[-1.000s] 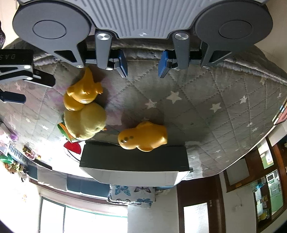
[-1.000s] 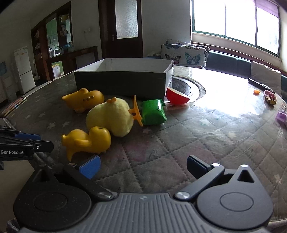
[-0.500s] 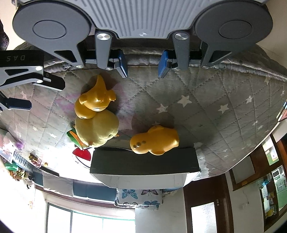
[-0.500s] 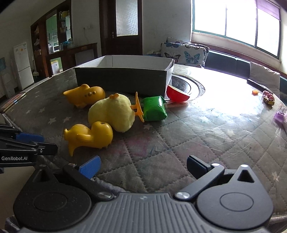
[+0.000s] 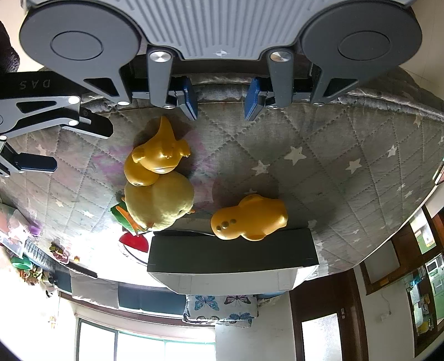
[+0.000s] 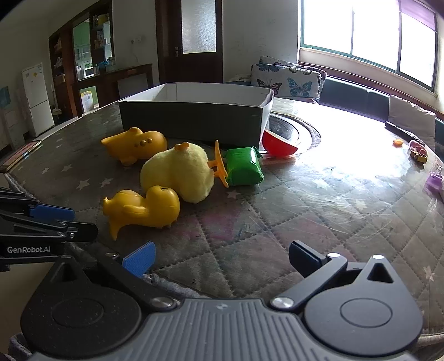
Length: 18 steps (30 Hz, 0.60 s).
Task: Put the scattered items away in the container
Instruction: 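Move the left tool toward the small yellow duck beside the plush chick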
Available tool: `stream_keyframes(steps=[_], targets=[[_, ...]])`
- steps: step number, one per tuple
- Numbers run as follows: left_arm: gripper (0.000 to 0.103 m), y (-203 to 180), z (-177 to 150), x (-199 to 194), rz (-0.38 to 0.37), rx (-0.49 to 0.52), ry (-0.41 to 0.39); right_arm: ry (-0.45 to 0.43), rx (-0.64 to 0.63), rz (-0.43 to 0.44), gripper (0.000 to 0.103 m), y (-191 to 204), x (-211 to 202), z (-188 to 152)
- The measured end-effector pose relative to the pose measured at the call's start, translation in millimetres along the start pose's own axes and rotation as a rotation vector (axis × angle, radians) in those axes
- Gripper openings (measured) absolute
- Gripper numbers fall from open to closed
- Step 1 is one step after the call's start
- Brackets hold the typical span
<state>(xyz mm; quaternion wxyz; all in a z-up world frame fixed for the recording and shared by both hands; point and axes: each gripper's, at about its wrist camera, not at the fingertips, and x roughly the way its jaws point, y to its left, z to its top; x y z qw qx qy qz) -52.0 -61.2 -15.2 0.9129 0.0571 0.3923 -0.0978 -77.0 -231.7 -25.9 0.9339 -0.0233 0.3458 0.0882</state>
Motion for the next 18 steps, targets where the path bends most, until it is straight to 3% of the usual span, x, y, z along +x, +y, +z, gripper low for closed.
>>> stream_keyframes(steps=[18], targets=[[0.04,-2.9,0.6,-0.1,-0.008,0.007,0.007,0.008,-0.026,-0.005,0.103,7.5,2.6,1.5]])
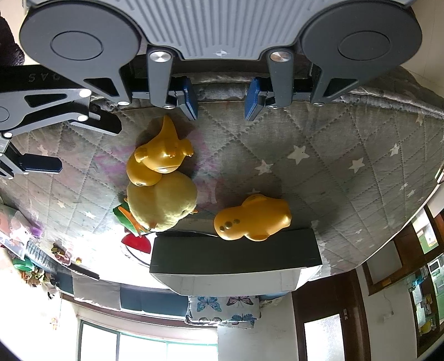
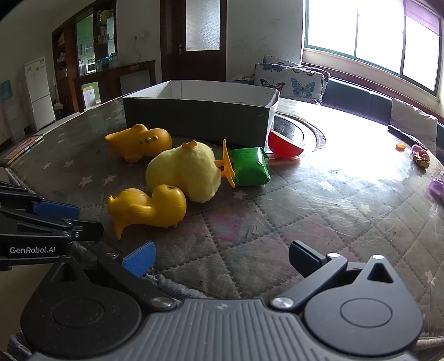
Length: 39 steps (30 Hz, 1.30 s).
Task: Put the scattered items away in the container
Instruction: 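Move the left tool toward the small yellow duck beside the plush chick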
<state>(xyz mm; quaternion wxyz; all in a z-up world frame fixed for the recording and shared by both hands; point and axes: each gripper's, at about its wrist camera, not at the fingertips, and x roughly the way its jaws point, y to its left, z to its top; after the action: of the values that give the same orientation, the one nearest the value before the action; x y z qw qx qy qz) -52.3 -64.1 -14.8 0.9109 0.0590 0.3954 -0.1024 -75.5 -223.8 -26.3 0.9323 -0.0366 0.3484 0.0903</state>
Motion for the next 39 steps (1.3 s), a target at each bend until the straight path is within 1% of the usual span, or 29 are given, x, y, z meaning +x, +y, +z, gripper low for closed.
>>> stream_keyframes(steps=[25,36,39], targets=[[0.04,0,3,1,-0.015,0.0,0.008,-0.006,-0.023,0.017,0.103,9,2,5],[0.04,2,8,3,-0.018,-0.009,0.015,-0.008,-0.025,0.02,0.101,10,5,9],[0.04,4,9,5,-0.018,-0.014,0.017,-0.008,-0.025,0.026,0.099,10,6,10]])
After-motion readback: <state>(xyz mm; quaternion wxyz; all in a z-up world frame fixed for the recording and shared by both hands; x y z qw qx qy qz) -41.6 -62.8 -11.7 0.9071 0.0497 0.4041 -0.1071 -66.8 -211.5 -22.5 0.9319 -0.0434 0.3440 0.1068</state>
